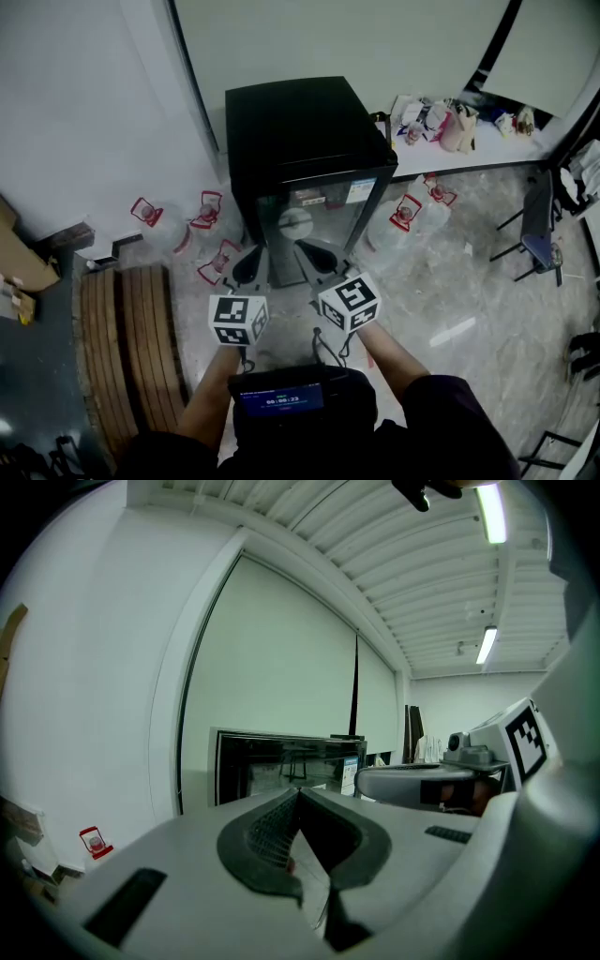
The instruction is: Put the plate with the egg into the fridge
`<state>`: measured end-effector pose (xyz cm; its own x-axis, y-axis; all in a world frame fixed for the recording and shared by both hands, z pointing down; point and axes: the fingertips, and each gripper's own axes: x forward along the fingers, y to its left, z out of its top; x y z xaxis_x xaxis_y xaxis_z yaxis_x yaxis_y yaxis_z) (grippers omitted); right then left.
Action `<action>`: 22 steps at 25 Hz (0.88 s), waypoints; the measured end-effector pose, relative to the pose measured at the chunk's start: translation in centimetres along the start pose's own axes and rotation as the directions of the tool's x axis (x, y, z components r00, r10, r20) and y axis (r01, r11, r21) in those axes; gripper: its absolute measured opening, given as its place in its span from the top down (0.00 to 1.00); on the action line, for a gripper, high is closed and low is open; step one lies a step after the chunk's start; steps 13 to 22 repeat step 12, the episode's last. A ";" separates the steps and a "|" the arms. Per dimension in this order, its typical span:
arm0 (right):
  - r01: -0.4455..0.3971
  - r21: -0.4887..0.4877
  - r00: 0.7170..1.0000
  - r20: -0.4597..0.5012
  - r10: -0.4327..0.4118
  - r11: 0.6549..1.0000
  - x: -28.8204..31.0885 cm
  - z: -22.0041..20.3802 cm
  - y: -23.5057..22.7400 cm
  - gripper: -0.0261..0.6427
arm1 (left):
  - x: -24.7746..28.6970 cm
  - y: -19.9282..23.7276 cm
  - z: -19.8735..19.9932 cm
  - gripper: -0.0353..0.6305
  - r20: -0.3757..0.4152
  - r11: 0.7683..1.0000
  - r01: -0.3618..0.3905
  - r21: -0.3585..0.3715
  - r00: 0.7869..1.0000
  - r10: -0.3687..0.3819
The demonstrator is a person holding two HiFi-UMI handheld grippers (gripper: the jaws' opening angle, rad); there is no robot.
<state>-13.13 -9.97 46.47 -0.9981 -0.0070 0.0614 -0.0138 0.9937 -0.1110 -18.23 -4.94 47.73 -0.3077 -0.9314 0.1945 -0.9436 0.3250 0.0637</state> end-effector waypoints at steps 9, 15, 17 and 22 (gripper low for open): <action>0.009 0.006 1.000 0.009 -0.009 1.000 -0.5 0.3 -0.5 0.95 | 0.3 -0.8 0.1 0.93 0.004 1.000 0.009 0.002 1.000 -0.009; 0.010 0.008 1.000 0.010 -0.010 1.000 -0.7 0.3 -0.8 0.95 | 0.4 -1.0 0.1 0.93 0.005 1.000 0.008 0.002 1.000 -0.008; 0.010 0.008 1.000 0.010 -0.010 1.000 -0.7 0.3 -0.8 0.95 | 0.4 -1.0 0.1 0.93 0.005 1.000 0.008 0.002 1.000 -0.008; 0.010 0.008 1.000 0.010 -0.010 1.000 -0.7 0.3 -0.8 0.95 | 0.4 -1.0 0.1 0.93 0.005 1.000 0.008 0.002 1.000 -0.008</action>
